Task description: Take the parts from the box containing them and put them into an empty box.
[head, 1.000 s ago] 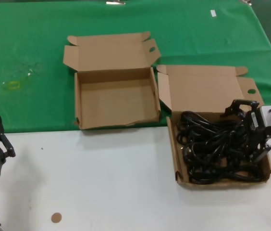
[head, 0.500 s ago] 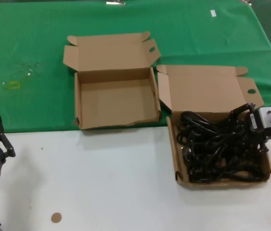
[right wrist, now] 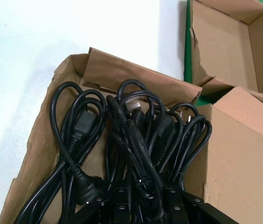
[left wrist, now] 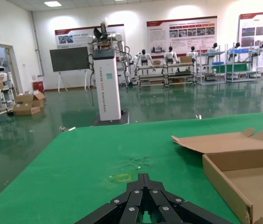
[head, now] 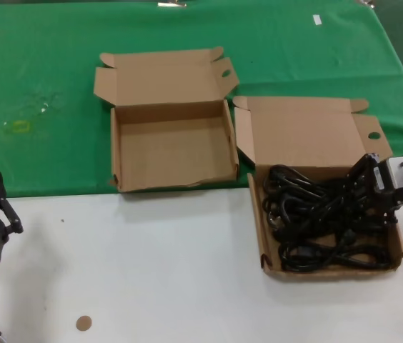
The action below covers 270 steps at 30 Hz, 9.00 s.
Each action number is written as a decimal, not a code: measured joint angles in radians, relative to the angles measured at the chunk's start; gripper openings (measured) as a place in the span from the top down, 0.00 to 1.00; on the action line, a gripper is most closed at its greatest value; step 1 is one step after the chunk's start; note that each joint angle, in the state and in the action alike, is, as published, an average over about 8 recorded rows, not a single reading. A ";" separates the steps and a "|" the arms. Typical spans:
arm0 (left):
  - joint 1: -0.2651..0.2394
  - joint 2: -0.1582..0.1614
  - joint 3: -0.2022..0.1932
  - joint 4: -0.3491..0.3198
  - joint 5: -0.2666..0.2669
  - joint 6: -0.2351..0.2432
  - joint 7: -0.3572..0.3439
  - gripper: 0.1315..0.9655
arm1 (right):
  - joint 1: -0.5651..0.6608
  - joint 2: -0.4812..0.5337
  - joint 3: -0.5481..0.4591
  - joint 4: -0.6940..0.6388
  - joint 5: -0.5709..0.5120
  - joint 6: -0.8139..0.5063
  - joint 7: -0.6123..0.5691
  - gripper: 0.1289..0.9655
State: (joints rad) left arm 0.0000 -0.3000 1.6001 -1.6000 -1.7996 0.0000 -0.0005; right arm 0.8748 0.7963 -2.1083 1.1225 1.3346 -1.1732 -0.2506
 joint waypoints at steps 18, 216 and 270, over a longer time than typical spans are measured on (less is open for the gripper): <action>0.000 0.000 0.000 0.000 0.000 0.000 0.000 0.99 | 0.059 0.032 0.027 0.102 0.013 -0.101 0.127 0.86; 0.000 0.000 0.000 0.000 0.000 0.000 0.000 0.00 | -0.829 -0.504 0.489 0.436 0.448 1.142 0.237 0.00; 0.000 0.000 0.000 0.000 0.000 0.000 0.000 0.00 | -0.829 -0.504 0.489 0.436 0.448 1.142 0.237 0.00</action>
State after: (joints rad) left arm 0.0000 -0.3000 1.6000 -1.6000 -1.8000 0.0000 0.0000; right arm 0.0461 0.2928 -1.6197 1.5584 1.7823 -0.0312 -0.0133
